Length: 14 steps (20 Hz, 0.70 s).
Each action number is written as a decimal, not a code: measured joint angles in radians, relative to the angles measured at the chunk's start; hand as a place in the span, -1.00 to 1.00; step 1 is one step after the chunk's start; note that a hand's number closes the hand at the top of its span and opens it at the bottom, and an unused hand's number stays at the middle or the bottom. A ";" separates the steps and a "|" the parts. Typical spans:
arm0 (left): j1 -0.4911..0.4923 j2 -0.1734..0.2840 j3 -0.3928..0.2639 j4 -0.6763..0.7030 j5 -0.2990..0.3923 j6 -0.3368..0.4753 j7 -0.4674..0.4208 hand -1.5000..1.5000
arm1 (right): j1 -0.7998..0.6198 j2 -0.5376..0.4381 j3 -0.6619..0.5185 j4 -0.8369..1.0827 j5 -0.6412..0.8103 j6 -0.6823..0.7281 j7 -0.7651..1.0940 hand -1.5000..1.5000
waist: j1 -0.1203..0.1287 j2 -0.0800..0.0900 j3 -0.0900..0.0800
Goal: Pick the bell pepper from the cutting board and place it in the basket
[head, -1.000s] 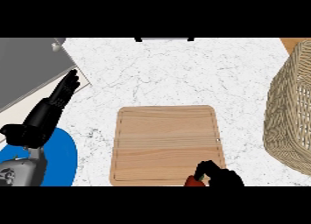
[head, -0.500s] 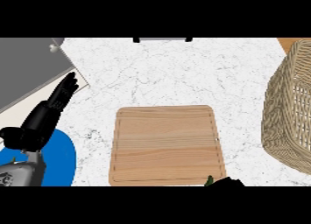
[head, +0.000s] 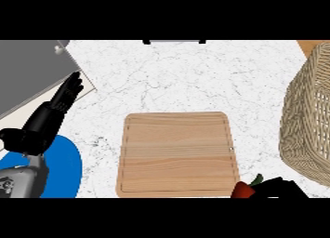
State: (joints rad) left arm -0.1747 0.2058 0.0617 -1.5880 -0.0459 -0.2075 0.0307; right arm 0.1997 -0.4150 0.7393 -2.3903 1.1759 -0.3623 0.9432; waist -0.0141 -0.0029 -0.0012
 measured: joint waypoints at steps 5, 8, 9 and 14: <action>0.007 -0.004 -0.009 -0.011 -0.002 -0.008 0.001 0.00 | -0.126 0.037 -0.146 0.003 0.005 0.116 0.062 1.00 | 0.013 0.003 0.000; 0.003 0.000 -0.003 -0.009 0.005 -0.017 0.000 0.00 | -0.208 0.057 -0.256 0.013 -0.002 0.171 0.074 1.00 | 0.017 0.004 0.000; 0.005 0.001 0.000 -0.010 0.010 -0.021 -0.002 0.00 | -0.243 0.068 -0.291 0.024 -0.010 0.190 0.078 1.00 | 0.019 0.004 0.000; 0.020 -0.012 -0.014 -0.032 -0.003 -0.013 0.004 0.00 | -0.382 0.086 -0.507 0.071 -0.124 0.238 0.072 1.00 | 0.021 0.004 0.001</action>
State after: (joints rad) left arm -0.1546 0.1937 0.0477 -1.6203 -0.0487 -0.2202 0.0350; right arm -0.1819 -0.3292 0.2324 -2.3188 1.0520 -0.1245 1.0153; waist 0.0067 0.0016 -0.0003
